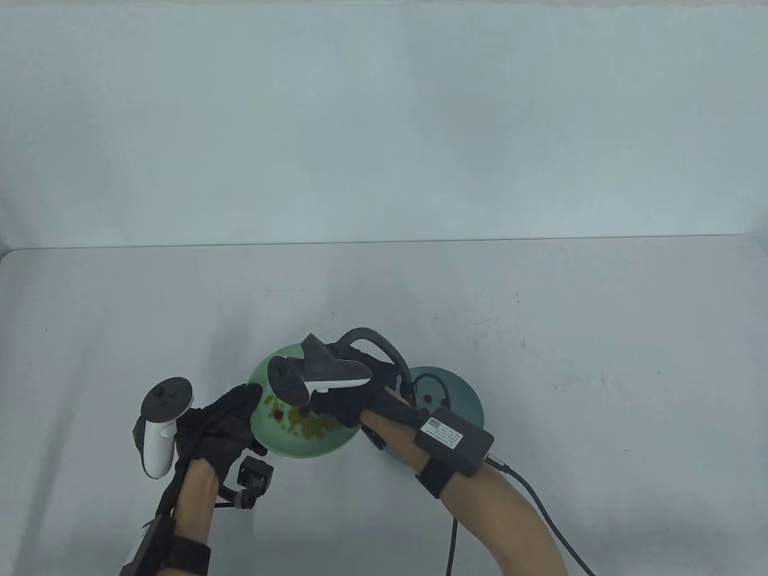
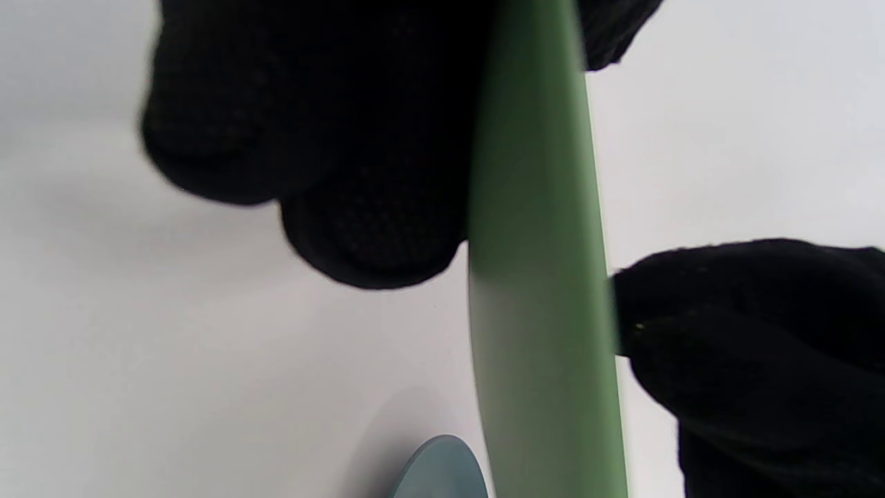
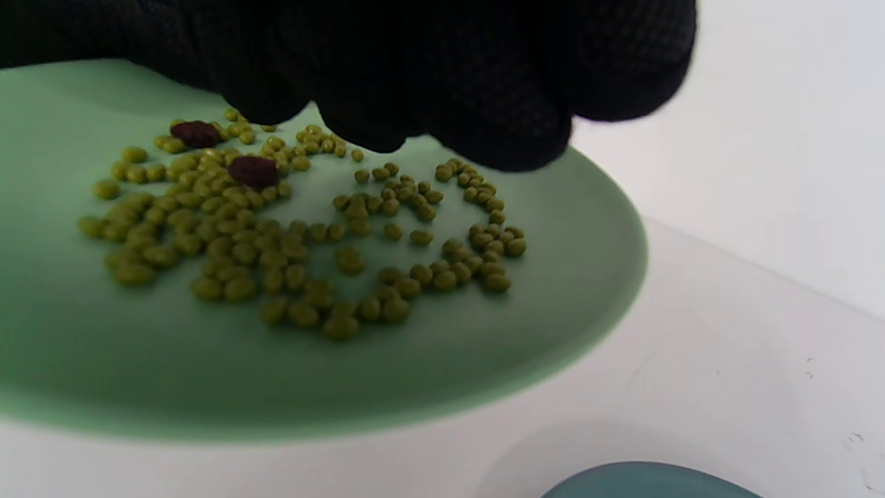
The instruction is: Pick cranberries with hand pinch into plate
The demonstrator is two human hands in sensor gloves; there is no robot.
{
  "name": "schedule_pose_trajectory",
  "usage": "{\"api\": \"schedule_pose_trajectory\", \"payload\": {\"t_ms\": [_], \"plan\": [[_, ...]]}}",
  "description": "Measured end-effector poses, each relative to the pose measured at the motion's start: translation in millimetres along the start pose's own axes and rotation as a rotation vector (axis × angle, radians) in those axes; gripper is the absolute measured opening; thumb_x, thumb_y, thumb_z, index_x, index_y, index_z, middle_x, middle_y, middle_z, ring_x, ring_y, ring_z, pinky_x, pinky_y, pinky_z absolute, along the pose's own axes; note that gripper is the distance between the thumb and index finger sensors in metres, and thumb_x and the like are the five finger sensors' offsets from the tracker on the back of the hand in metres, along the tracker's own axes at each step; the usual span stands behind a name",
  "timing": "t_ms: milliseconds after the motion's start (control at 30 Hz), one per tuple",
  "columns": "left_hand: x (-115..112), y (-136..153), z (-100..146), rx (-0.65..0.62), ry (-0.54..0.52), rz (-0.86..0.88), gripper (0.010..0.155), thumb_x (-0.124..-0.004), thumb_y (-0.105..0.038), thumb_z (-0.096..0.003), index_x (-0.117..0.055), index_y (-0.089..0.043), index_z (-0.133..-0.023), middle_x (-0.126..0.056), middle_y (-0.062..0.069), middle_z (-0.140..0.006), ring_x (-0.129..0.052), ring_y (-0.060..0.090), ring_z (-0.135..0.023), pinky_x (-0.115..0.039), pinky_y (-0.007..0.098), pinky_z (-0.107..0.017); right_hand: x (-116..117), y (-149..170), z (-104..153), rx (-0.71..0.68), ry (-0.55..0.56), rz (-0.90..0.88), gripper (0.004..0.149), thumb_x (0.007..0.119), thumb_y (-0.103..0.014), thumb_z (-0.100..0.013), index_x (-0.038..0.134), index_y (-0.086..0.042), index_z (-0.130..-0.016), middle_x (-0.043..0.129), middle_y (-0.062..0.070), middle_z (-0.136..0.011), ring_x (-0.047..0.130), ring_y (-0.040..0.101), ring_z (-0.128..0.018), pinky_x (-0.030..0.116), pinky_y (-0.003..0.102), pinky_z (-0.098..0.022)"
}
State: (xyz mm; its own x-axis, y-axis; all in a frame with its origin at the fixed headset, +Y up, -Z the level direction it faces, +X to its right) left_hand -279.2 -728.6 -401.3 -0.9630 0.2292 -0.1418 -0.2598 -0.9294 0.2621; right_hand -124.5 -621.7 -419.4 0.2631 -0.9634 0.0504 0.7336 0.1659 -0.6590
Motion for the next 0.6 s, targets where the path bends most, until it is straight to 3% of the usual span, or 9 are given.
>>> {"api": "schedule_pose_trajectory", "payload": {"t_ms": [600], "plan": [[1,0,1,0.004,0.000,0.010,0.047,-0.061,-0.034,-0.0620,-0.074,0.000,-0.092,-0.096,0.015,-0.066,-0.108,0.025,-0.034,-0.093,0.031,-0.027,9,-12,-1,-0.025,-0.002,0.019,0.050,0.076,-0.049,-0.052,0.083,-0.018,-0.091,0.092,-0.013,-0.043,0.098,0.007,-0.035,0.088,0.029,-0.033]]}}
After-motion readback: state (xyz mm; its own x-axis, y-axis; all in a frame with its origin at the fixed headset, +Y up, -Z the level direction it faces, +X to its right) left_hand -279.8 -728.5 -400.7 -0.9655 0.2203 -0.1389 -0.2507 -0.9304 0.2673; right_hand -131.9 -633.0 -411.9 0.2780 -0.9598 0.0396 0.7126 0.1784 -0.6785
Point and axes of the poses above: the tracker on the back of each hand, its own y axis roughly to the little-finger side, its own z axis roughly from the fingertips to the wrist, x = y × z, the point moved 5 cm from there along -z, roughly from the wrist to the fingertips
